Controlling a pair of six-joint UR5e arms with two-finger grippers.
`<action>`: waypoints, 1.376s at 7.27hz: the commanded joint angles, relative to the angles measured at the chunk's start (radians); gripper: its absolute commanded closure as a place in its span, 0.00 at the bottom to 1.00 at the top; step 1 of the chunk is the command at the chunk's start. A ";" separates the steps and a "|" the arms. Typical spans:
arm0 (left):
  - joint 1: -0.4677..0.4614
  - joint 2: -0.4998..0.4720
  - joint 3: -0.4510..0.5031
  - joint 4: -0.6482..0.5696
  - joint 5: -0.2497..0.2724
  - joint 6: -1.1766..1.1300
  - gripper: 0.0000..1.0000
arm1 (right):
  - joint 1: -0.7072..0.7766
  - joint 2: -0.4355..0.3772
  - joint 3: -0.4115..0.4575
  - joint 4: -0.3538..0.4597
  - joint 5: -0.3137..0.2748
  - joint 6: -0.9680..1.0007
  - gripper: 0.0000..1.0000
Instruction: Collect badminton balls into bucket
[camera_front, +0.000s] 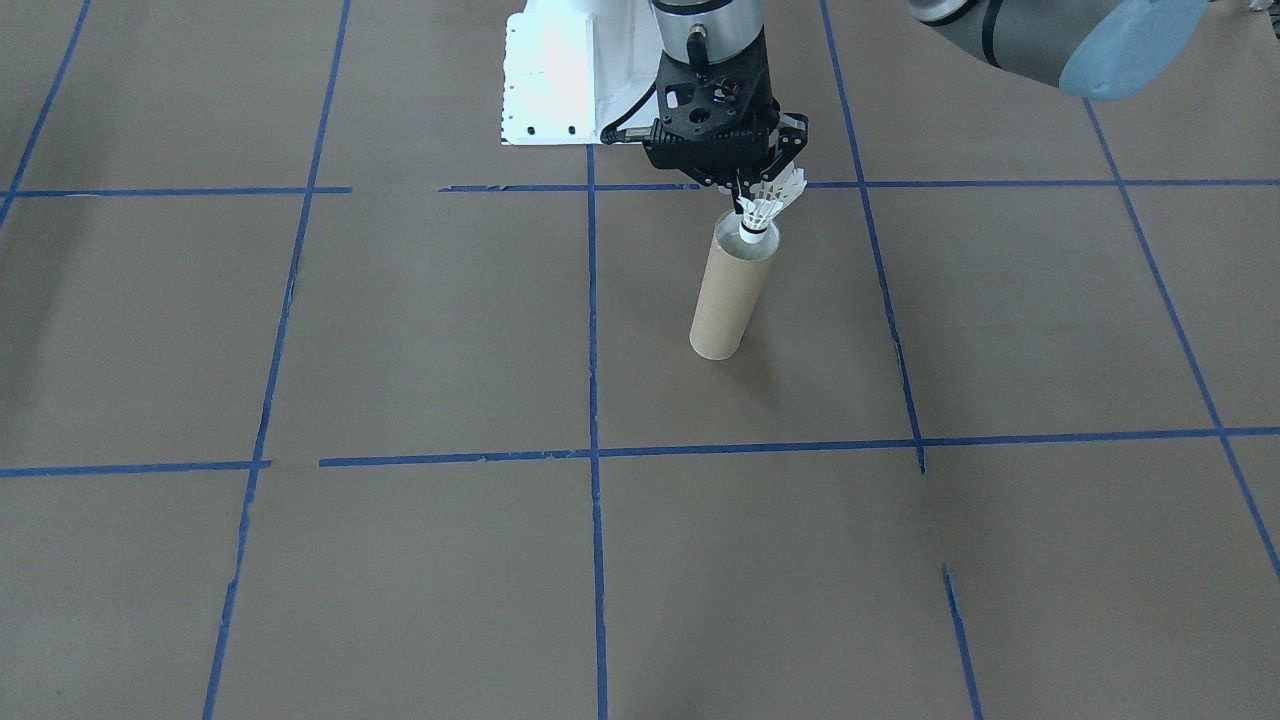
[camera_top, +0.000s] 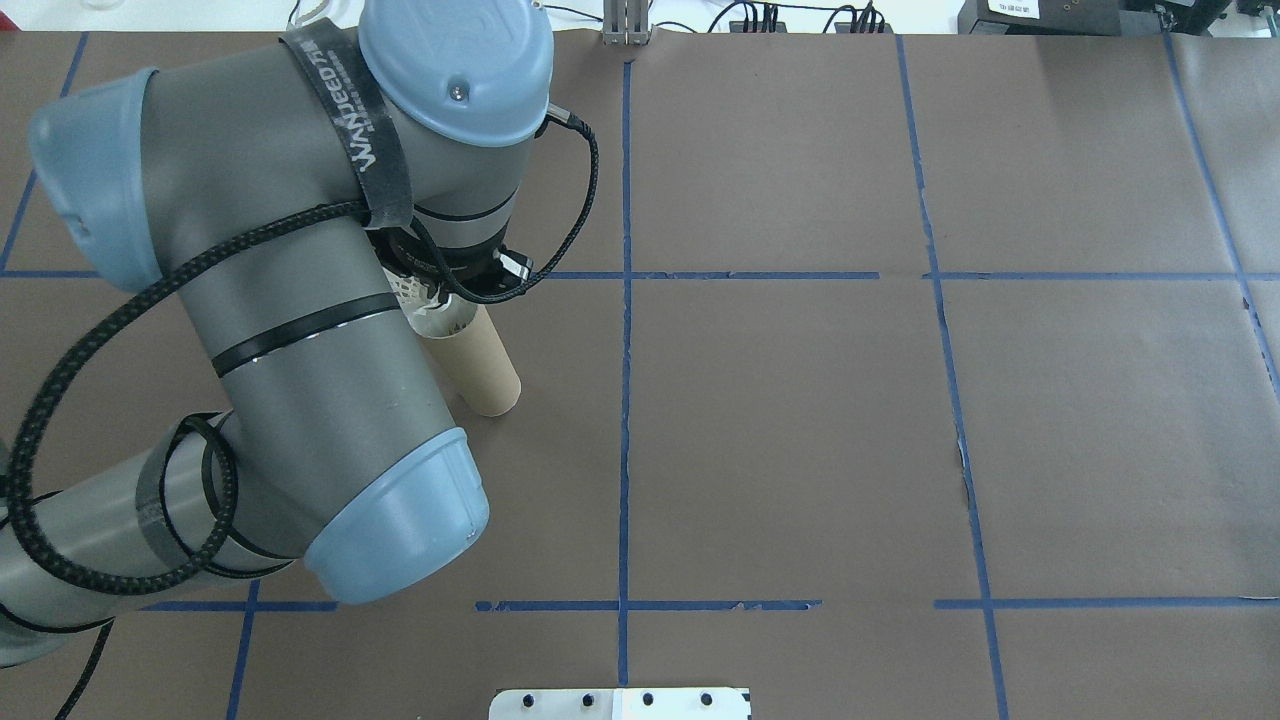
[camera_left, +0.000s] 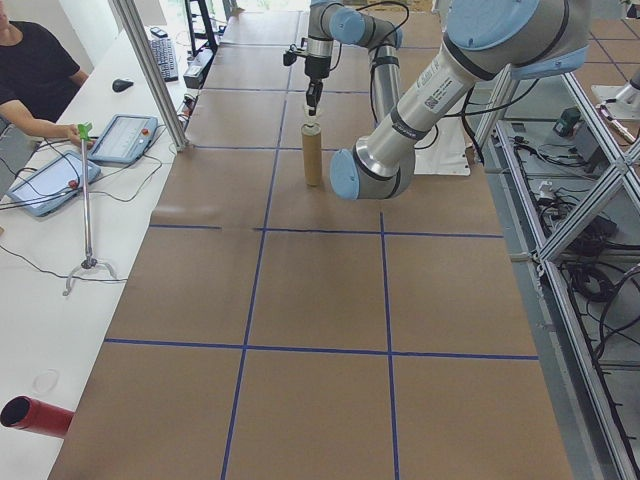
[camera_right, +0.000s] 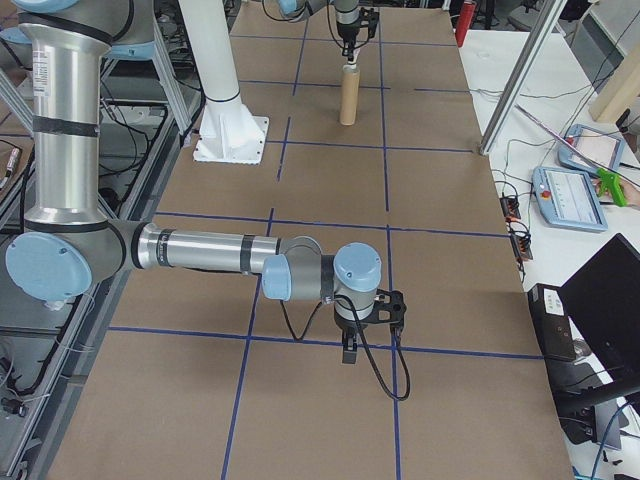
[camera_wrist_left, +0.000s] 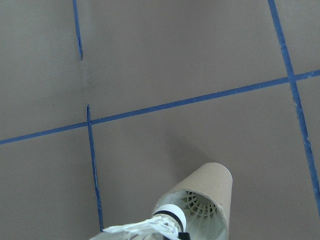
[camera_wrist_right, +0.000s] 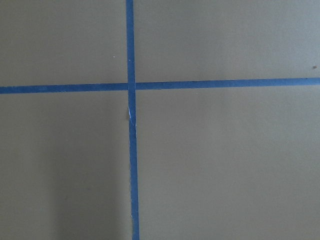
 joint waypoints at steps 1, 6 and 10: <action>0.002 0.013 0.001 -0.046 -0.004 -0.003 0.00 | 0.000 0.000 0.000 0.000 0.000 0.000 0.00; -0.092 0.118 -0.061 -0.228 -0.008 0.076 0.00 | 0.000 0.000 0.000 0.000 0.000 0.000 0.00; -0.437 0.356 0.053 -0.561 -0.357 0.600 0.00 | 0.000 0.000 0.000 0.000 0.000 0.000 0.00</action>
